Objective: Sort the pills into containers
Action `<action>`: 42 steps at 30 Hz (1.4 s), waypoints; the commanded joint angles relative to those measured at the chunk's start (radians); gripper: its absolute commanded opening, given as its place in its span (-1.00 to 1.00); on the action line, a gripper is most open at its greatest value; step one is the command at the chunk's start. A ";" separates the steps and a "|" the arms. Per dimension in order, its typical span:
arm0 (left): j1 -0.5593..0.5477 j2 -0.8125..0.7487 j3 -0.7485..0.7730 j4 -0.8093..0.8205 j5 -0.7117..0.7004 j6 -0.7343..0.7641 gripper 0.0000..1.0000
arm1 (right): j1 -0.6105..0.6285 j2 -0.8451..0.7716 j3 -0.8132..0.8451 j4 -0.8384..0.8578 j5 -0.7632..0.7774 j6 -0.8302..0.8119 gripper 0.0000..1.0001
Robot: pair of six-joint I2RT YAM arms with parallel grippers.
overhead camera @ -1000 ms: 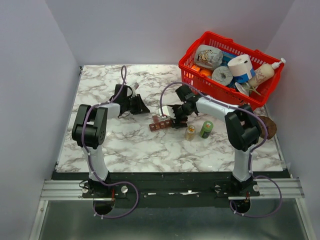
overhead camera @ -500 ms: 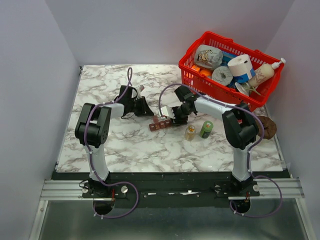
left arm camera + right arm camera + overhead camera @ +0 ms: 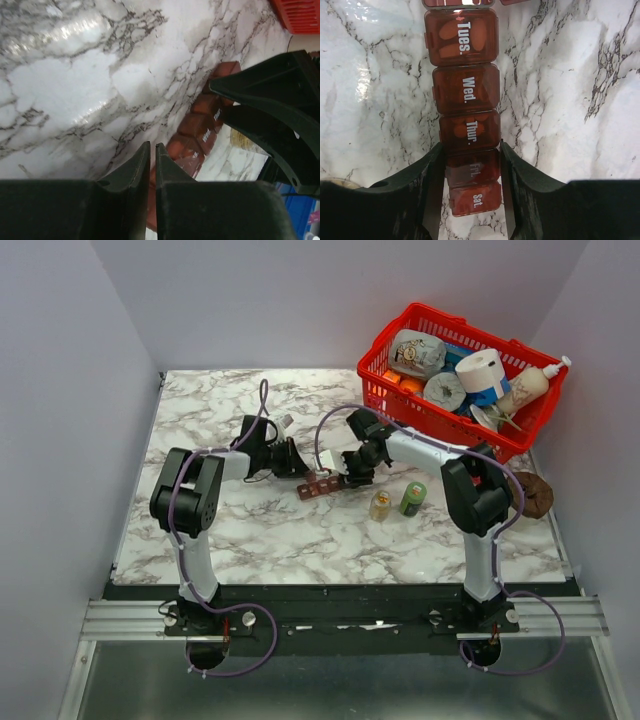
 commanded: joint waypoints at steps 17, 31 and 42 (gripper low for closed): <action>-0.028 -0.131 -0.082 -0.064 0.036 0.042 -0.69 | 0.004 0.060 0.046 -0.021 0.054 0.037 -0.21; -0.057 -0.131 -0.053 -0.130 -0.016 0.080 -0.74 | 0.010 0.077 0.059 -0.029 0.076 0.048 -0.22; -0.059 -0.193 -0.025 -0.107 -0.014 0.026 -0.74 | 0.014 0.083 0.063 -0.029 0.084 0.053 -0.23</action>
